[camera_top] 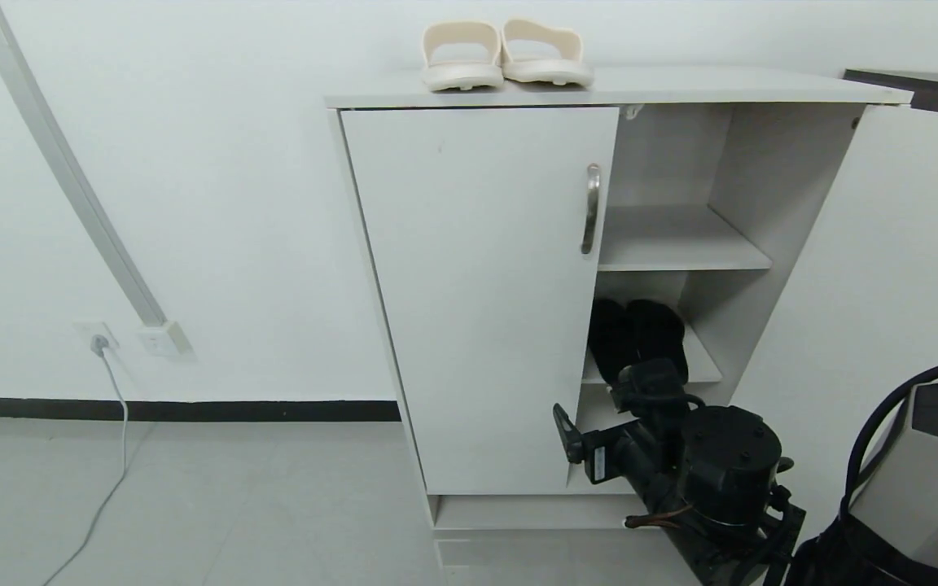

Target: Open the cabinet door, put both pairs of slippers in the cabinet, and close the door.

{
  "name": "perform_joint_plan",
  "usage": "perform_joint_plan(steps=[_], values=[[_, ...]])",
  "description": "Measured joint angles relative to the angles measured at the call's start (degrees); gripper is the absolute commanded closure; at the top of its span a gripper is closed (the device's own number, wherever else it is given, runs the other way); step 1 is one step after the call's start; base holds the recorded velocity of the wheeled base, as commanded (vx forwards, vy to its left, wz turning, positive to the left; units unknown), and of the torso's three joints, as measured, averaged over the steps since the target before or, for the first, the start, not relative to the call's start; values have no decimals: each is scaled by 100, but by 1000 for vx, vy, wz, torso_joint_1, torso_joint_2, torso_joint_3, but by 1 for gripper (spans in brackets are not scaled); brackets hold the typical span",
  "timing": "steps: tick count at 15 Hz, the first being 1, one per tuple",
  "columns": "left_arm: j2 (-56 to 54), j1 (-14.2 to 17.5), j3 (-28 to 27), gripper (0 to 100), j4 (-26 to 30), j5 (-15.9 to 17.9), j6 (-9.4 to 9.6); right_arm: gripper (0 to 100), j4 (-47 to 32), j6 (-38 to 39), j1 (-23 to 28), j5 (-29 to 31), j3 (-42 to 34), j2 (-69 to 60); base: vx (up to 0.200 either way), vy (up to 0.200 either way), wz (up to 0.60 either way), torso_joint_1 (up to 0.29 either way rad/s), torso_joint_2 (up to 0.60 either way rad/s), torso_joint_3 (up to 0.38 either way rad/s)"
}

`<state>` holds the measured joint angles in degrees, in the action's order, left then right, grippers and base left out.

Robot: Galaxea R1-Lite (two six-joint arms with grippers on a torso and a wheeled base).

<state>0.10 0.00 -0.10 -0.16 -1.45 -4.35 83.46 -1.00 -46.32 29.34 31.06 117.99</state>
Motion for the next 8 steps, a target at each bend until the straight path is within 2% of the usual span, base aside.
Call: perform_joint_plan(steps=[2,8], values=[[0,0,0,100,0,-2,-2,0,13,-1,0,0,-35,1,0,200,0,0,10,2],[0,0,0,100,2,-10,-62,0,158,-4,11,7,-113,4,0,0,0,0,0,0]])
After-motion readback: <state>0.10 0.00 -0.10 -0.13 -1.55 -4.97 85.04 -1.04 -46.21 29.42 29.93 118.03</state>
